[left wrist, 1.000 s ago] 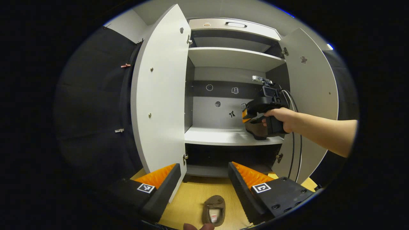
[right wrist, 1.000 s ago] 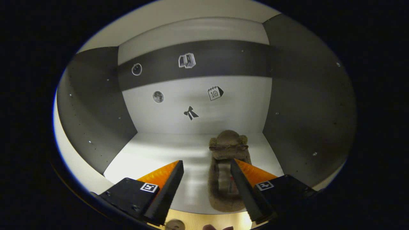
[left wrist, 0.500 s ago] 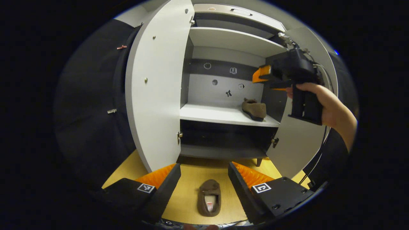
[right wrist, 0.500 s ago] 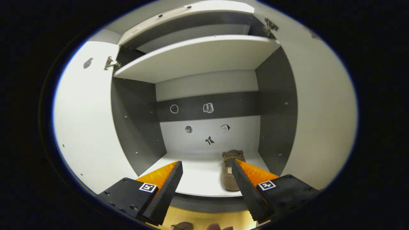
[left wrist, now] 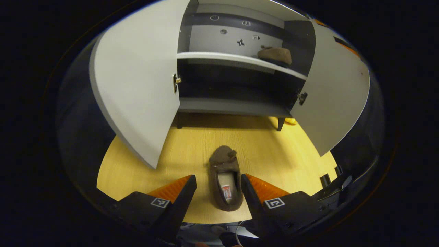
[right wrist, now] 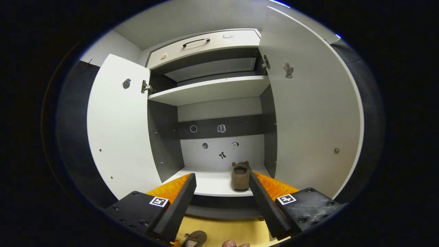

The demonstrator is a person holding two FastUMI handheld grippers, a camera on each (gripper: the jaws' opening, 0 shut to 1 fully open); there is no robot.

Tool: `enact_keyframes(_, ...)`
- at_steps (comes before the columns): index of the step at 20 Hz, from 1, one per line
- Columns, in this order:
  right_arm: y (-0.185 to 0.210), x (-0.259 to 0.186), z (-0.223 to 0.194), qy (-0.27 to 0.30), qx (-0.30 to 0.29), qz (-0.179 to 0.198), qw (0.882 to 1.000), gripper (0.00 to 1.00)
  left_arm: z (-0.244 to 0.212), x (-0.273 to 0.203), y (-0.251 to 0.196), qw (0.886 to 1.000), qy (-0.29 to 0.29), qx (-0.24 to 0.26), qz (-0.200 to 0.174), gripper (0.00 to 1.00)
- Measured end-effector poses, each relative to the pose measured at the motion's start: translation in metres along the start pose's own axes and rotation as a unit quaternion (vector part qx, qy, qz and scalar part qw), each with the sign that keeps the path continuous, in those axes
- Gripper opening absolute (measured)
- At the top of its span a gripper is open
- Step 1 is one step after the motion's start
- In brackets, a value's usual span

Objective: Grab one shoe with the right hand and put it into the shoe cabinet, grab the other shoe with the left hand and put it into the shoe cabinet; then close the right door with the right hand and the left door with the left hand.

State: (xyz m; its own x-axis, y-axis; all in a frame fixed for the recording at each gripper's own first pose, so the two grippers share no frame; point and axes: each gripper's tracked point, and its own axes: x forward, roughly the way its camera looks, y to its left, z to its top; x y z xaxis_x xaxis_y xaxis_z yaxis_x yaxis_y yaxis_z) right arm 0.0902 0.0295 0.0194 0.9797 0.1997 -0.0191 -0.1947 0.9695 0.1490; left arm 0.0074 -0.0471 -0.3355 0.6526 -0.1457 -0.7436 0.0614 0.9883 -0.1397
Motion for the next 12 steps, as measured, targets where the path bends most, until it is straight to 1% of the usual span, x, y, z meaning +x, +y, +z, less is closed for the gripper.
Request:
enact_keyframes(1,-0.006,-0.009,0.002,-0.003,-0.008,-0.004,1.000,0.99,-0.010,0.014,0.001,1.000,0.020,0.004,0.000,0.83)
enact_keyframes(3,-0.017,-0.026,0.004,-0.005,-0.015,-0.009,1.000,1.00,-0.024,0.041,0.003,0.999,0.054,0.005,0.002,0.79)
enact_keyframes(4,-0.019,-0.030,0.006,-0.002,-0.015,-0.013,1.000,0.98,-0.027,0.053,0.004,0.998,0.065,0.004,0.003,0.78)
enact_keyframes(5,-0.025,-0.036,0.006,-0.001,-0.015,-0.017,1.000,0.98,-0.029,0.067,0.006,0.997,0.074,0.003,0.003,0.75)
enact_keyframes(6,-0.030,-0.042,0.006,0.002,-0.015,-0.022,1.000,0.98,-0.033,0.079,0.007,0.996,0.087,0.004,0.004,0.74)
enact_keyframes(7,-0.036,-0.047,0.005,0.004,-0.014,-0.026,1.000,0.98,-0.038,0.090,0.010,0.995,0.102,0.008,0.011,0.70)
enact_keyframes(8,-0.040,-0.051,0.005,0.007,-0.015,-0.031,0.999,0.99,-0.040,0.100,0.013,0.994,0.110,0.014,0.017,0.68)
enact_keyframes(10,-0.052,-0.060,0.006,0.010,-0.020,-0.040,0.999,0.99,-0.044,0.117,0.019,0.991,0.128,0.025,0.028,0.61)
enact_keyframes(12,-0.062,-0.067,0.008,0.010,-0.024,-0.045,0.999,0.98,-0.045,0.125,0.017,0.990,0.136,0.030,0.026,0.47)
